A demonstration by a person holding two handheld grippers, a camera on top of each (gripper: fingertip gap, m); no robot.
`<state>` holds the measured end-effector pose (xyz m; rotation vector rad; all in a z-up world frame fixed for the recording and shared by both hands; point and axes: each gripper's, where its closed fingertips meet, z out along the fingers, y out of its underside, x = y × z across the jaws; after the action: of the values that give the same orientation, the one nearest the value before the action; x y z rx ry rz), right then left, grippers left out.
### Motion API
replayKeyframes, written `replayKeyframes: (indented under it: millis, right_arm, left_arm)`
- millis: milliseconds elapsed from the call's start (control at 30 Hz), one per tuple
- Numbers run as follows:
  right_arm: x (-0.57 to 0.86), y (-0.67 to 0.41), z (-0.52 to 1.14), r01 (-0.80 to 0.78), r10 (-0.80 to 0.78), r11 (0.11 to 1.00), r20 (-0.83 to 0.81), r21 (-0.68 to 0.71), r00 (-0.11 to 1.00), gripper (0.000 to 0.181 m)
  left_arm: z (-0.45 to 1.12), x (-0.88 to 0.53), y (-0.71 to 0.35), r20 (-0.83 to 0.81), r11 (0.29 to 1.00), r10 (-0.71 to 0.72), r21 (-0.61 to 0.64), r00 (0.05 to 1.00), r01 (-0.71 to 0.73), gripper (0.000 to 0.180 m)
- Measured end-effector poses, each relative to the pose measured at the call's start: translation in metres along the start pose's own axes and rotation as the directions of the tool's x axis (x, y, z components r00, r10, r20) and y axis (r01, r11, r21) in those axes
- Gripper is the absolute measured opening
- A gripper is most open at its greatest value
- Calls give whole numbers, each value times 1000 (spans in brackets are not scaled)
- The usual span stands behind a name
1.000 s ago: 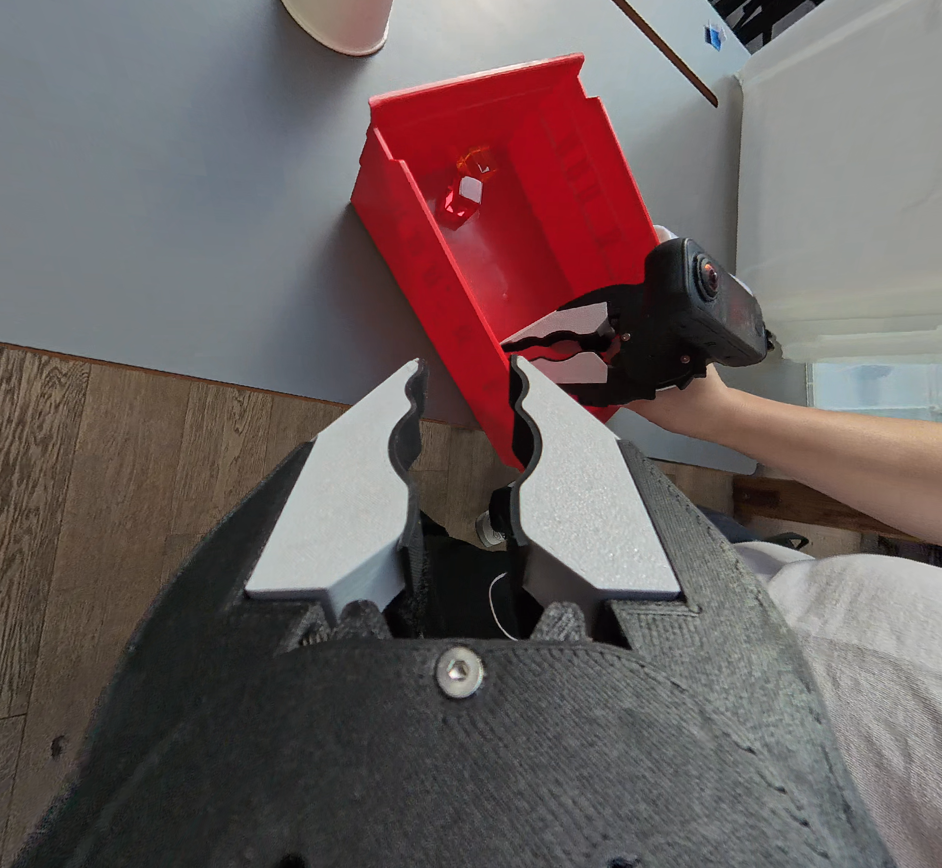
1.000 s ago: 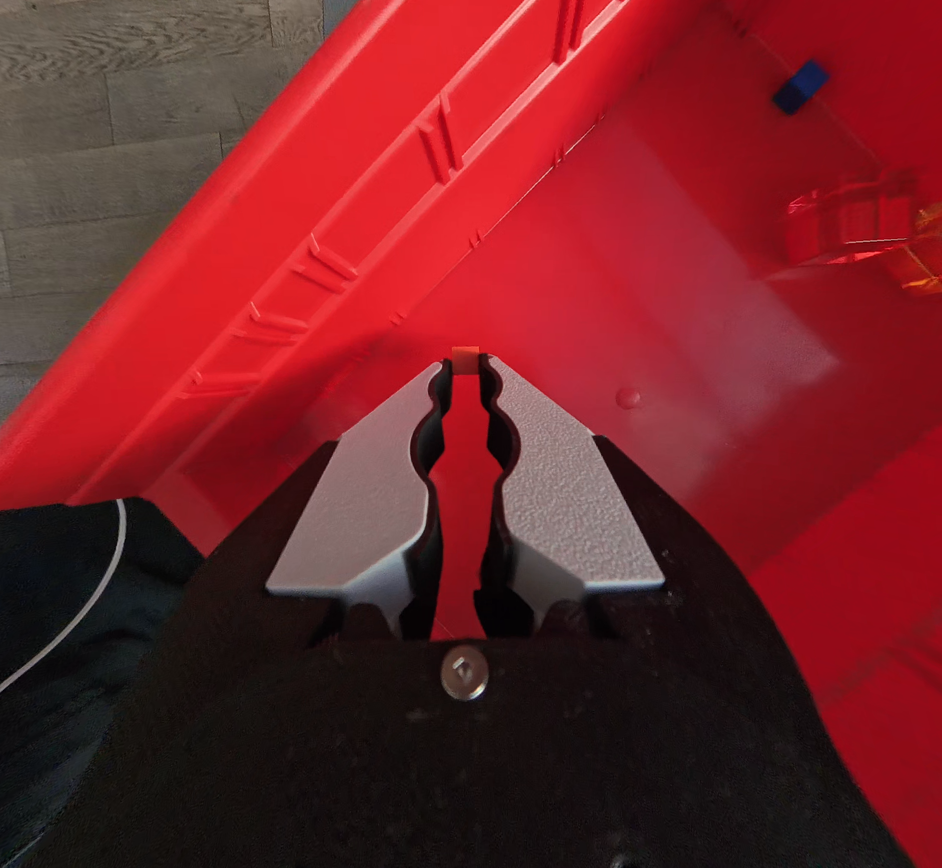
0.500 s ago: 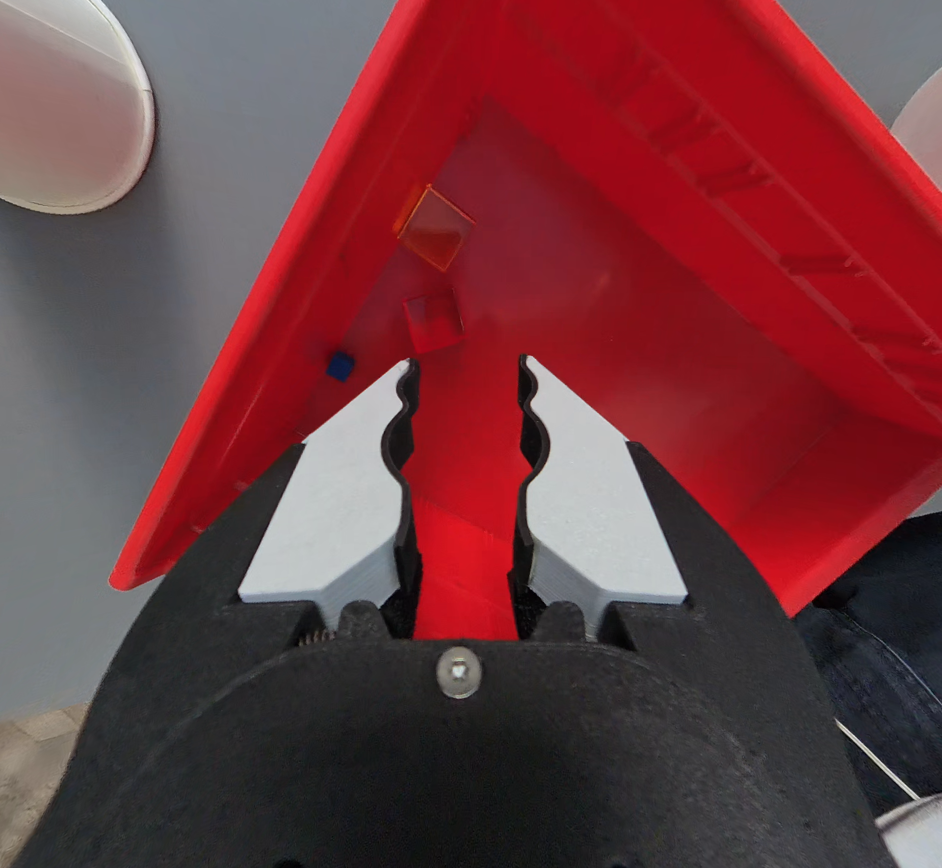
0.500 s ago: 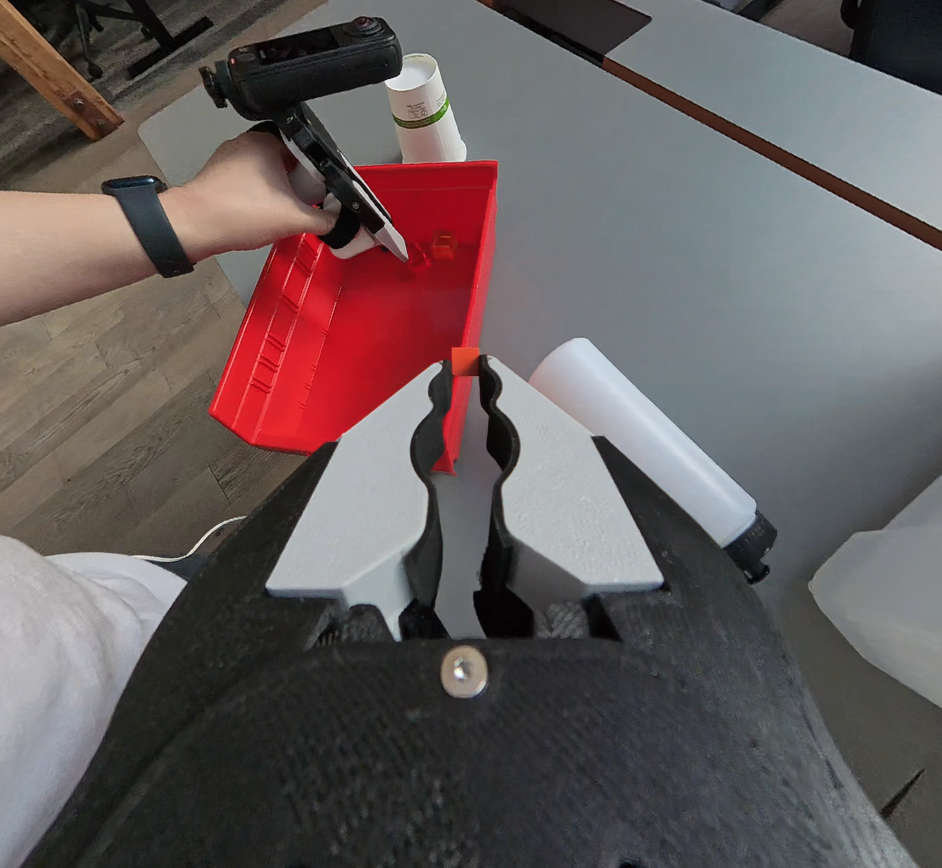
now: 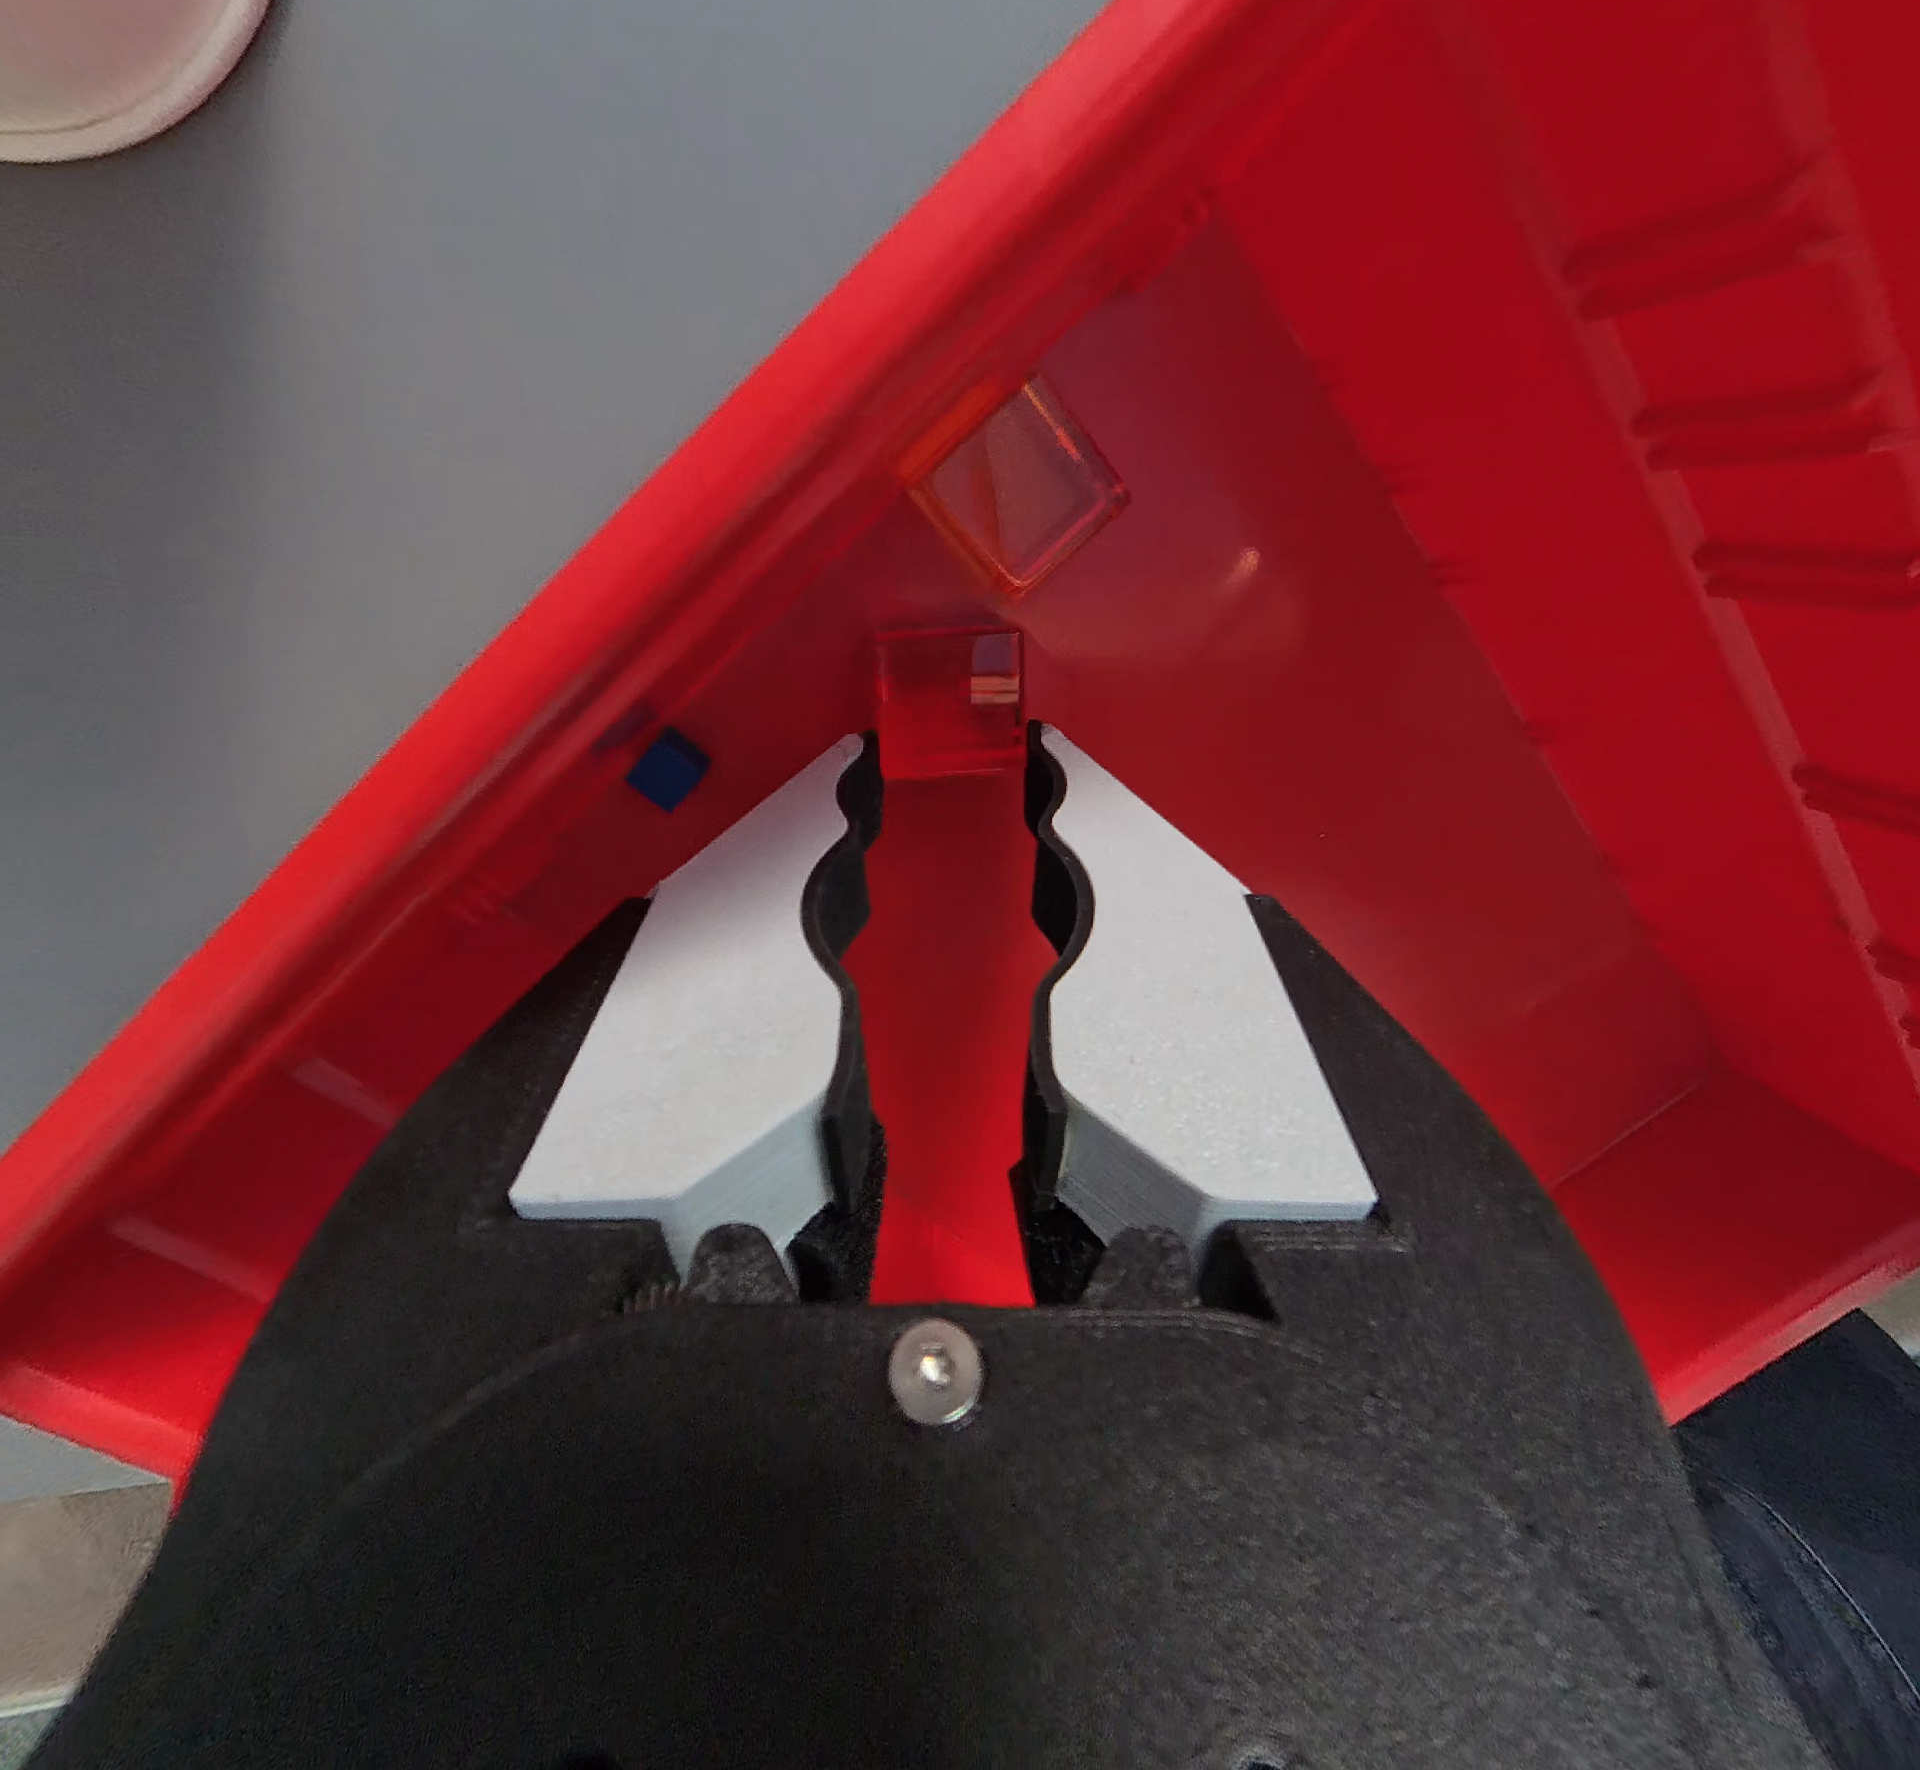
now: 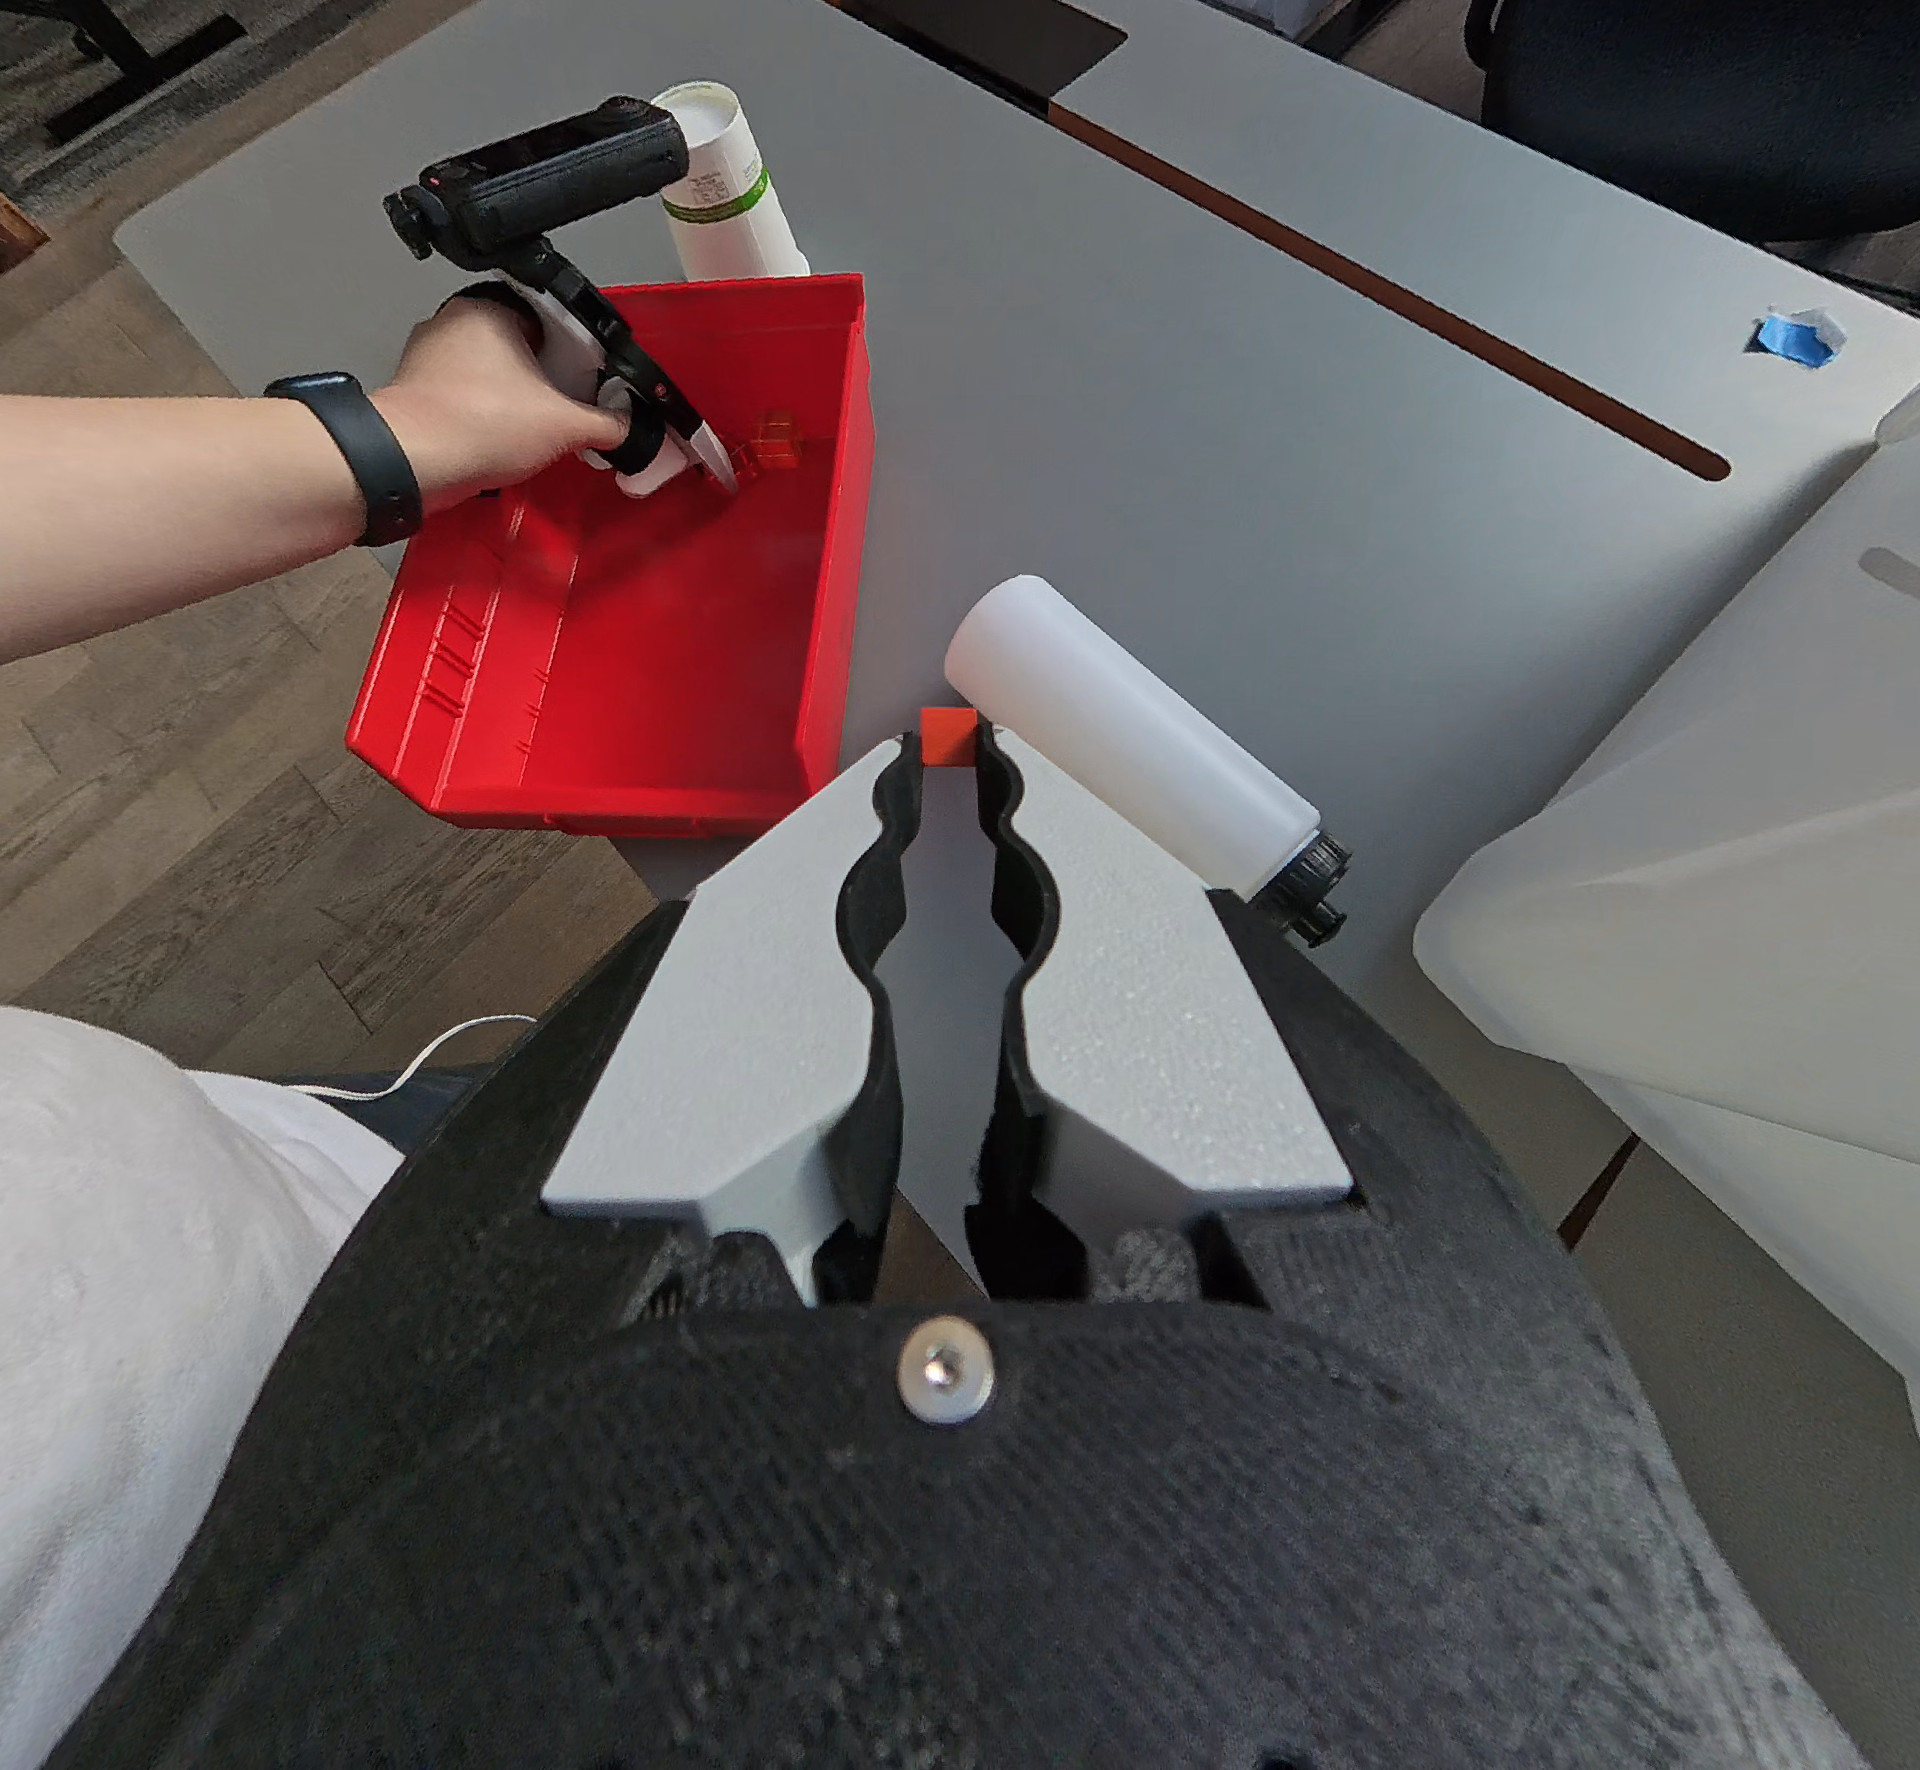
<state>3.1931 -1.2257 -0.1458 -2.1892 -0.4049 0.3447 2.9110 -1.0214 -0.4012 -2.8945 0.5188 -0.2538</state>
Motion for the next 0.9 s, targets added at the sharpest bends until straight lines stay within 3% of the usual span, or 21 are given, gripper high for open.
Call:
replayKeyframes:
  millis: [300,467,567,700,800,900]
  right_arm:
    - [25,-30,-61,123,-125,991,46,50,991,8]
    - [92,-78,-158,83,-92,978,38,191,995,9]
    - [166,-94,-237,112,-102,970,-55,215,993,8]
    - [269,-101,-317,53,-50,992,-27,114,998,8]
    - [331,-106,-340,45,-45,999,52,-2,998,8]
    - [356,-110,-339,25,9,991,253,-130,968,8]
  left_arm:
    - [-68,54,5,-112,983,10,182,994,10,26]
    - [-156,127,-2,-244,931,61,363,968,33,26]
    - [-221,194,-23,-287,859,156,513,945,14,25]
    - [-306,307,-52,-335,728,301,685,893,12,25]
    - [-357,394,-68,-347,636,437,771,829,-12,25]
    - [-390,461,-76,-292,557,532,827,795,-69,25]
